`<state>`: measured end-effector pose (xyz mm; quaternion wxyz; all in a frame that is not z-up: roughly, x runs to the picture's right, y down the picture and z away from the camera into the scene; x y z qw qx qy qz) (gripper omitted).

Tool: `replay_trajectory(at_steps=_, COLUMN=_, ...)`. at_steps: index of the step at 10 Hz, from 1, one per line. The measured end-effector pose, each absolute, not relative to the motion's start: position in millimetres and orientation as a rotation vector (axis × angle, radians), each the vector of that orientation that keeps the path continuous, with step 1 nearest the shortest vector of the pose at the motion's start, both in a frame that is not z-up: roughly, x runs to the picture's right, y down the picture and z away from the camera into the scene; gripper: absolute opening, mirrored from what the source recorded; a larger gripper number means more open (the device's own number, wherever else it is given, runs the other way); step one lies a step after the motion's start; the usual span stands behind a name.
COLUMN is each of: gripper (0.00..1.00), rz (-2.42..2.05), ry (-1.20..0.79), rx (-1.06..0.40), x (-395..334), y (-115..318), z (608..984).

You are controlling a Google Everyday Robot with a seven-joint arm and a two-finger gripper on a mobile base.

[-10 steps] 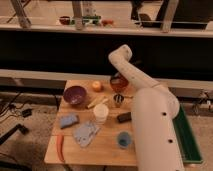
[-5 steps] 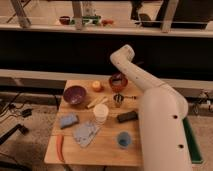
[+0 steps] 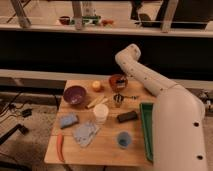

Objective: Wipe red bowl with brush

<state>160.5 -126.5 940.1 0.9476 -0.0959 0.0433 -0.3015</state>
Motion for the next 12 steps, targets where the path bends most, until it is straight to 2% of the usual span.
replay_trajectory(at_steps=6, gripper=0.03, rz=-0.605, ry=0.145, rx=-0.169, x=169, y=-160, z=982)
replay_trajectory(at_steps=12, gripper=0.03, rz=-0.618, ry=0.133, rx=-0.168, x=150, y=-155, z=998)
